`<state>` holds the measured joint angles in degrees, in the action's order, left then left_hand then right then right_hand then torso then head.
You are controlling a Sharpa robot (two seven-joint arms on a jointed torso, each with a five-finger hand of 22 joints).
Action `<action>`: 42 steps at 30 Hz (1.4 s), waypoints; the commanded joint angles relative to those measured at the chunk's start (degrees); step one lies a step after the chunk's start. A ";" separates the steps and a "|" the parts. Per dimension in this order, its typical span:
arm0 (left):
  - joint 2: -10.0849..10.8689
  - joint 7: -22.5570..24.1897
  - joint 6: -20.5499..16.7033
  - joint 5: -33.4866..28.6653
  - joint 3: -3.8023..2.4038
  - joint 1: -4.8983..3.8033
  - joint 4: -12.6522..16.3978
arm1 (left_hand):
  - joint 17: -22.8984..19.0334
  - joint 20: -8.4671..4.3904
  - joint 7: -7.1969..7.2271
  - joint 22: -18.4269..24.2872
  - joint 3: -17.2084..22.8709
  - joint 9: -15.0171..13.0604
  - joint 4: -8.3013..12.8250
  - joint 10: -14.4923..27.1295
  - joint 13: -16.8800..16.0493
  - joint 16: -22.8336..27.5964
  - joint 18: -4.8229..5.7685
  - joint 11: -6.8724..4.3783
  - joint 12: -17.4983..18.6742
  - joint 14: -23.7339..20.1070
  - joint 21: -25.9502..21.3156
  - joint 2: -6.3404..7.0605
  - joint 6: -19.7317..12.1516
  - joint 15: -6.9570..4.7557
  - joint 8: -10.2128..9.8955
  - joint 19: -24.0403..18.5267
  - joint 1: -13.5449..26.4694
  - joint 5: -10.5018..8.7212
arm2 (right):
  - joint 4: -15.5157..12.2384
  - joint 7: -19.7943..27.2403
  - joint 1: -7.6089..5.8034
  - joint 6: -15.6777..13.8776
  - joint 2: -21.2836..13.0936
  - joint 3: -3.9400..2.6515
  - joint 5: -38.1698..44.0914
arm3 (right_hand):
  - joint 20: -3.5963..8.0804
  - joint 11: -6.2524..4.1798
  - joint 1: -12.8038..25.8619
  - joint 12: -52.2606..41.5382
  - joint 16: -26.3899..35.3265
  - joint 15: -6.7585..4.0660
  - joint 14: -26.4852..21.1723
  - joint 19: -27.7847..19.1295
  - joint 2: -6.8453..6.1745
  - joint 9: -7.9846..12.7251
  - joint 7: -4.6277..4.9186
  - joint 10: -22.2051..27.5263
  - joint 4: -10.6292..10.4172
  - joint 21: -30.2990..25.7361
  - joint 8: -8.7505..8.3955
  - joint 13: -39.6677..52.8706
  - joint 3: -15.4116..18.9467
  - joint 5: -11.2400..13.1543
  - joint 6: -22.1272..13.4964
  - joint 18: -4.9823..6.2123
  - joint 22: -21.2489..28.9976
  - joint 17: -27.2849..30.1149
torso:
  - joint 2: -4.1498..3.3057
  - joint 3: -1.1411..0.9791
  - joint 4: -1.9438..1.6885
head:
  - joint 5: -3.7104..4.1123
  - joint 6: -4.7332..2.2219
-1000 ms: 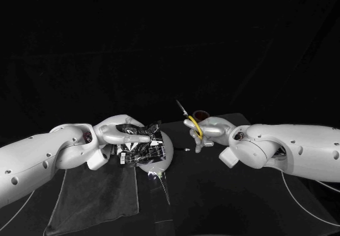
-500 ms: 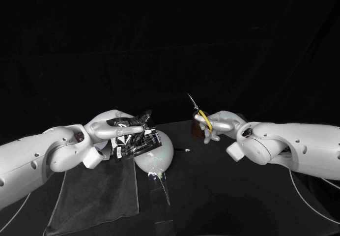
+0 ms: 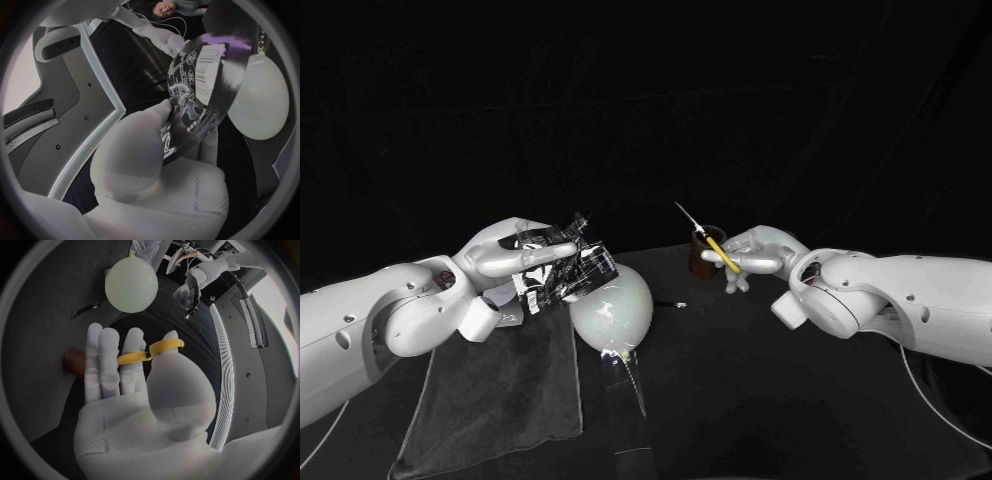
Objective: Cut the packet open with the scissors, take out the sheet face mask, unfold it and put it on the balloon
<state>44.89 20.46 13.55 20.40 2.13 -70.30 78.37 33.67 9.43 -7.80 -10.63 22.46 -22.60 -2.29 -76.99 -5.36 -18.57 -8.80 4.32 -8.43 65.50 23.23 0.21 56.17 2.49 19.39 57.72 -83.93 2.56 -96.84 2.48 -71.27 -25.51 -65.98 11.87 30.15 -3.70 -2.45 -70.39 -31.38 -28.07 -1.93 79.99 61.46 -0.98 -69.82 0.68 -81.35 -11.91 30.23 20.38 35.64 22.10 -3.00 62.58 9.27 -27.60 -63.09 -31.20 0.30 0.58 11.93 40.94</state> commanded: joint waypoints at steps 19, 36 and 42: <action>2.87 2.12 -4.15 1.06 0.05 3.12 2.13 | 0.10 0.00 -0.01 -0.16 1.38 -1.42 1.77 0.12 -0.09 -0.03 -1.03 -0.25 -0.05 -0.35 0.48 -0.67 0.47 -0.18 0.15 -0.57 -0.05 0.19 | 0.18 2.90 0.73 -3.64 0.68 -0.03 1.04 | -0.04 -0.08 -18.47 -7.98 -0.26 -1.82 -1.22 -0.34 17.69 0.24 0.19 -0.89 0.44 -0.13 -0.55 0.52 -0.33 -0.09 0.60 1.10 -0.14 -0.14 | 0.04 0.04 -0.14 | -4.55 0.20; 7.37 4.09 -5.92 11.53 0.16 8.06 0.35 | 0.09 0.04 0.06 -0.37 1.27 -1.47 2.01 0.40 -0.09 0.14 -0.99 -0.26 0.09 -0.59 0.74 -0.34 0.50 -0.15 0.10 -0.96 0.02 0.19 | 2.19 4.72 1.03 -4.82 1.90 -0.04 -1.37 | -0.04 -0.09 -18.50 -7.78 -0.10 -1.83 -1.20 -0.32 17.66 0.26 0.18 -0.91 0.44 -0.12 -0.57 0.34 -0.35 -0.08 0.67 1.11 -0.16 -0.07 | 0.08 0.07 -0.10 | -12.91 1.89; 7.80 4.00 -5.47 17.55 0.52 9.59 -2.12 | -0.06 0.12 -0.01 -0.58 1.30 -1.42 2.30 0.92 0.01 0.61 -0.89 -0.17 0.44 -1.13 0.93 -0.13 0.41 -0.01 -0.10 -1.69 0.03 0.20 | 2.72 5.00 1.05 -4.93 2.14 -0.05 -1.76 | -0.04 -0.09 -18.50 -7.78 -0.10 -1.83 -1.20 -0.32 17.66 0.26 0.18 -0.91 0.44 -0.12 -0.57 0.34 -0.35 -0.08 0.67 1.11 -0.16 -0.07 | 0.06 0.10 -0.12 | -16.09 2.62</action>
<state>52.76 23.27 7.82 32.65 2.68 -60.82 76.49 33.66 9.54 -7.68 -11.13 22.14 -22.67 -1.97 -76.41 -5.37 -18.22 -8.78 4.20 -8.14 64.73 23.92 0.08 56.27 2.57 19.39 56.39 -84.05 2.56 -94.18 6.05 -70.22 -30.13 -63.92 11.87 28.92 -3.73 -2.28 -70.96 -31.38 -28.08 -2.08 80.13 61.47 -0.80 -69.51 0.81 -81.53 -11.69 30.23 20.15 35.64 21.88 -3.00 62.86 9.70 -27.71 -63.11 -31.15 0.41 0.51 -3.10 43.28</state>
